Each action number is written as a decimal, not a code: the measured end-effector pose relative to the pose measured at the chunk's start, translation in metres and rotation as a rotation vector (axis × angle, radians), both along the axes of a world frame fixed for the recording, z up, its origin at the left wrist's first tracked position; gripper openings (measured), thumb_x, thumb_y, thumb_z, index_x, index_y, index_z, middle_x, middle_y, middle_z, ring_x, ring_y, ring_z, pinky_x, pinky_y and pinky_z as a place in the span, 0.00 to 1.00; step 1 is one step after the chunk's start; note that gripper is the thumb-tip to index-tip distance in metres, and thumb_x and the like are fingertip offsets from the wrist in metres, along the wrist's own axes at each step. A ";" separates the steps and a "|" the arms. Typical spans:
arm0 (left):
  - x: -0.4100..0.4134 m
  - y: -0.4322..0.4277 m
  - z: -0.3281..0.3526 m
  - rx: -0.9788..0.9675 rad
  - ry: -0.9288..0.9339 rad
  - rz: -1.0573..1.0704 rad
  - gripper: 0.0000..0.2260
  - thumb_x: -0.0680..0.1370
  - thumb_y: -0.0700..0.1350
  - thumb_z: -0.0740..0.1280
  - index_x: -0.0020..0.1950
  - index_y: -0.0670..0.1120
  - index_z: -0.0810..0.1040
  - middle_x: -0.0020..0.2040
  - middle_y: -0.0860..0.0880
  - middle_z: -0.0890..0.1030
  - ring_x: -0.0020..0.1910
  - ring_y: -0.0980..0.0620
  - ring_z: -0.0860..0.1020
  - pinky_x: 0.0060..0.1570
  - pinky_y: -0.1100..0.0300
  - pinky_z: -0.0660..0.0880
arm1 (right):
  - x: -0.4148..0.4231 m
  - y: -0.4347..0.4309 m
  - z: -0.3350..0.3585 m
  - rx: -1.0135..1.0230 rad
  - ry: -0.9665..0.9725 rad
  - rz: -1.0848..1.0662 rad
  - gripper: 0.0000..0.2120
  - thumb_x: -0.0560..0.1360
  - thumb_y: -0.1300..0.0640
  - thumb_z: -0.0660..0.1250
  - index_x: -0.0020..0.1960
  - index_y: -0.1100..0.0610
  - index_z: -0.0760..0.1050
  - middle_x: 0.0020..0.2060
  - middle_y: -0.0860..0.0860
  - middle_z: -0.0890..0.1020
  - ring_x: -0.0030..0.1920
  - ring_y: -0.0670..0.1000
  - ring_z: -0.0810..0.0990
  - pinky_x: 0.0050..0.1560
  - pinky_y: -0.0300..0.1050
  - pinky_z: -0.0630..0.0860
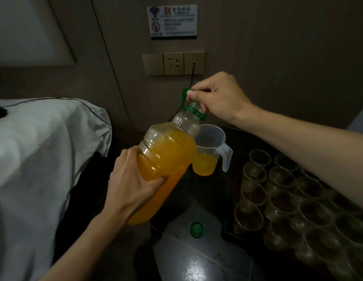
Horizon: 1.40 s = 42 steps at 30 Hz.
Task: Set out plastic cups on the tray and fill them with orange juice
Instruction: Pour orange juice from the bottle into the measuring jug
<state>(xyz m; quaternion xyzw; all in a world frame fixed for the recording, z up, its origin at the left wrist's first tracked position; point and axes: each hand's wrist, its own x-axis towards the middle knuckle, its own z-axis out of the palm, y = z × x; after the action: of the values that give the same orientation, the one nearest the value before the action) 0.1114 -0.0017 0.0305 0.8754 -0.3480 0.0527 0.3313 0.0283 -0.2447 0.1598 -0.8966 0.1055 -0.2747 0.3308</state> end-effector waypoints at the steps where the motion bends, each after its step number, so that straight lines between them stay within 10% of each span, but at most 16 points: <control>1: 0.003 0.000 0.004 0.026 0.007 -0.006 0.46 0.60 0.73 0.65 0.73 0.52 0.63 0.59 0.56 0.67 0.58 0.55 0.67 0.56 0.53 0.66 | 0.001 -0.002 0.000 0.018 0.016 -0.002 0.09 0.81 0.55 0.69 0.48 0.55 0.87 0.26 0.46 0.81 0.29 0.40 0.79 0.40 0.34 0.74; 42: 0.049 -0.010 0.058 0.533 0.020 -0.084 0.41 0.66 0.62 0.79 0.72 0.49 0.66 0.63 0.47 0.73 0.59 0.46 0.73 0.58 0.45 0.76 | 0.017 -0.022 -0.050 0.301 0.324 -0.094 0.09 0.81 0.56 0.68 0.57 0.59 0.83 0.33 0.54 0.84 0.32 0.52 0.85 0.40 0.44 0.85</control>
<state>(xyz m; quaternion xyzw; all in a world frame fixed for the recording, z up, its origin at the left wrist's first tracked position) 0.1605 -0.0121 0.0883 0.9170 -0.3824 -0.0631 0.0943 0.0453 -0.2669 0.1101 -0.8636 0.2386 -0.1232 0.4267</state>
